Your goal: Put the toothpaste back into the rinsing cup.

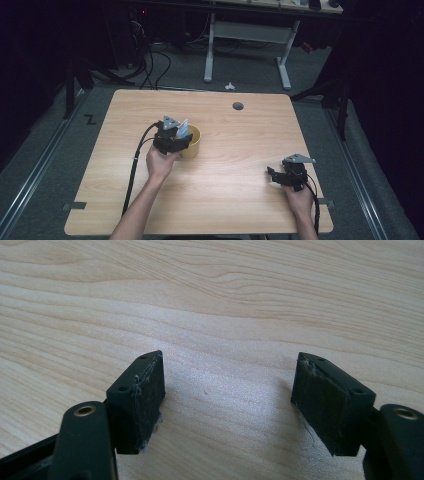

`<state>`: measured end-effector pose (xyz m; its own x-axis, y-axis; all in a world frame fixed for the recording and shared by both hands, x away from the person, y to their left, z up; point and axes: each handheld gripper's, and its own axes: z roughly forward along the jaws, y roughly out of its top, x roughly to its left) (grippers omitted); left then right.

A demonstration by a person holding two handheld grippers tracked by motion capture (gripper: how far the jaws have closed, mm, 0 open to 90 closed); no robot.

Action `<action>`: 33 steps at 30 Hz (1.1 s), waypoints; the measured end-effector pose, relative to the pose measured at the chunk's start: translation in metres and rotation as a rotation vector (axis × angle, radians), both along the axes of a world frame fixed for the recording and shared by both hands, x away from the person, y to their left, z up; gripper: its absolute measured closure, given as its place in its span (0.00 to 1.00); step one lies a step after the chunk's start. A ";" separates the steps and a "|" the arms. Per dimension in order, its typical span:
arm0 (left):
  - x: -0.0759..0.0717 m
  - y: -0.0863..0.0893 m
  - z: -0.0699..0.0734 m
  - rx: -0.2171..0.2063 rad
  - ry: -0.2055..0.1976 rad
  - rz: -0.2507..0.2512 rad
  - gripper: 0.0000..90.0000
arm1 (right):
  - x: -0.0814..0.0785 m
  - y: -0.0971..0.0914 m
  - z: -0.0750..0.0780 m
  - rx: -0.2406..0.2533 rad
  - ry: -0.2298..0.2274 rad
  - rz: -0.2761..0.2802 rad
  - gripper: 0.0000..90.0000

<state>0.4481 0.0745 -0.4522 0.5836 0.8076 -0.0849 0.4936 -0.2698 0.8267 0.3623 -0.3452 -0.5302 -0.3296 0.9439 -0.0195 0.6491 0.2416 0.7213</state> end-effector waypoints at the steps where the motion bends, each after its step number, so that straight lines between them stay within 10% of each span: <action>1: 0.000 0.000 0.000 0.000 -0.001 0.000 0.51 | 0.000 0.000 0.000 0.000 0.000 0.000 0.33; 33: -0.017 0.022 0.004 -0.034 -0.014 0.007 0.36 | 0.000 0.000 0.000 0.000 0.000 -0.001 0.33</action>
